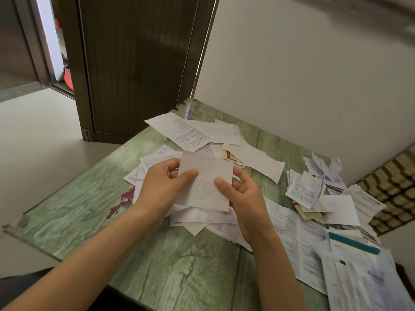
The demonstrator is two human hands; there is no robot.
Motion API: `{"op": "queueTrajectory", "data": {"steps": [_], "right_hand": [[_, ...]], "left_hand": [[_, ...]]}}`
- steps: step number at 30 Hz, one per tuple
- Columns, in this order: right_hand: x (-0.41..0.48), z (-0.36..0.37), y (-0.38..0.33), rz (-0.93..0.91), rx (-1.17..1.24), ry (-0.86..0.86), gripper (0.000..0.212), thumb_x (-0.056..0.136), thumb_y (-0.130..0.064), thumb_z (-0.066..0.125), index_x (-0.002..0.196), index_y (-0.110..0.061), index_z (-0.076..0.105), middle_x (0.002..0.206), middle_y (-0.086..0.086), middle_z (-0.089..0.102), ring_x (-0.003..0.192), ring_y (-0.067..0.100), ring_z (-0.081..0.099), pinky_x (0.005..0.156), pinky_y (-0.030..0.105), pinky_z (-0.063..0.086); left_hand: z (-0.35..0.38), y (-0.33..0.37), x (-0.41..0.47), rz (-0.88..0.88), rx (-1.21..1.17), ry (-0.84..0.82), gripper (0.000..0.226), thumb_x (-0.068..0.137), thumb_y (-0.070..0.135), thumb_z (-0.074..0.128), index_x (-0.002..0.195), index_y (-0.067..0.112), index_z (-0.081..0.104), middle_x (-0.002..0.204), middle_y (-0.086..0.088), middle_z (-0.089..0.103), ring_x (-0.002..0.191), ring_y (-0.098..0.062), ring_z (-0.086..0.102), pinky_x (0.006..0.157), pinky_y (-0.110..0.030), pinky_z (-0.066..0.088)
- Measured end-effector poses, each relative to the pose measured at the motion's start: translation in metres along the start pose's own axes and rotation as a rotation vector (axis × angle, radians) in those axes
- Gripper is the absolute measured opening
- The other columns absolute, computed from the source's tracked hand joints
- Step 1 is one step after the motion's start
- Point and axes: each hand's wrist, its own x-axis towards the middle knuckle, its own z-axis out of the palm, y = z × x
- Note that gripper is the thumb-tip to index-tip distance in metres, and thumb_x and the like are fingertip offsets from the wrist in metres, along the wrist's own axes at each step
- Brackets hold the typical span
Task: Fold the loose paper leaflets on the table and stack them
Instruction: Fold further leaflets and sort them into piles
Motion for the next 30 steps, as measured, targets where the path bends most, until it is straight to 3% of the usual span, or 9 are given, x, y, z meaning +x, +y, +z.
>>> {"op": "queueTrajectory", "data": {"steps": [3,5,10,15,23,27,30], "right_hand": [[0.0,0.0,0.001,-0.032,-0.027,0.001,0.017,0.085,-0.007,0.064,0.101,-0.011,0.066,0.091,0.003,0.074,0.083,0.014,0.069,0.068,0.023,0.055],[0.001,0.001,0.003,-0.039,-0.056,0.017,0.014,0.085,-0.007,0.064,0.098,-0.013,0.068,0.09,0.002,0.074,0.081,0.014,0.069,0.068,0.024,0.056],[0.001,0.001,0.004,-0.043,-0.073,0.046,0.013,0.085,-0.008,0.065,0.097,-0.014,0.068,0.092,0.005,0.074,0.084,0.017,0.069,0.073,0.028,0.057],[-0.001,0.002,0.004,0.003,-0.115,-0.034,0.023,0.083,-0.009,0.067,0.105,-0.014,0.066,0.101,0.007,0.073,0.094,0.022,0.069,0.082,0.034,0.056],[0.0,0.001,0.005,0.002,-0.176,-0.039,0.026,0.083,-0.008,0.068,0.108,-0.013,0.065,0.103,0.007,0.072,0.098,0.023,0.068,0.087,0.04,0.055],[-0.002,-0.007,0.001,0.076,-0.171,-0.139,0.031,0.078,-0.009,0.074,0.108,-0.015,0.065,0.101,0.005,0.073,0.095,0.022,0.068,0.079,0.036,0.057],[-0.005,-0.01,-0.003,0.123,-0.19,-0.219,0.039,0.07,-0.01,0.079,0.106,-0.012,0.066,0.094,0.004,0.073,0.086,0.019,0.069,0.068,0.032,0.057]], "left_hand": [[0.001,0.0,-0.002,0.008,0.008,-0.023,0.011,0.086,0.009,0.064,0.085,0.02,0.067,0.079,-0.006,0.073,0.064,-0.009,0.066,0.06,-0.018,0.053],[0.002,-0.001,-0.001,0.019,0.018,-0.017,0.013,0.086,0.009,0.064,0.084,0.022,0.066,0.081,-0.008,0.072,0.067,-0.012,0.065,0.062,-0.02,0.053],[0.001,-0.001,-0.002,-0.079,0.01,-0.085,0.01,0.081,0.009,0.069,0.09,0.015,0.069,0.089,-0.009,0.074,0.077,-0.02,0.068,0.071,-0.029,0.054],[0.003,-0.003,-0.005,-0.118,-0.01,-0.052,0.011,0.079,0.009,0.072,0.085,0.017,0.068,0.081,0.0,0.074,0.066,-0.008,0.069,0.056,-0.017,0.053],[0.006,-0.002,-0.006,-0.13,-0.031,-0.043,0.009,0.081,0.01,0.07,0.085,0.018,0.068,0.076,0.003,0.074,0.064,-0.007,0.069,0.054,-0.017,0.053],[0.001,0.003,-0.003,-0.145,0.007,-0.051,0.007,0.083,0.02,0.068,0.088,0.016,0.069,0.078,0.002,0.073,0.067,-0.012,0.068,0.056,-0.023,0.054],[-0.009,0.012,0.002,-0.091,0.144,-0.133,0.004,0.081,0.017,0.07,0.085,0.015,0.07,0.073,0.003,0.072,0.062,-0.006,0.067,0.052,-0.018,0.052]]}}
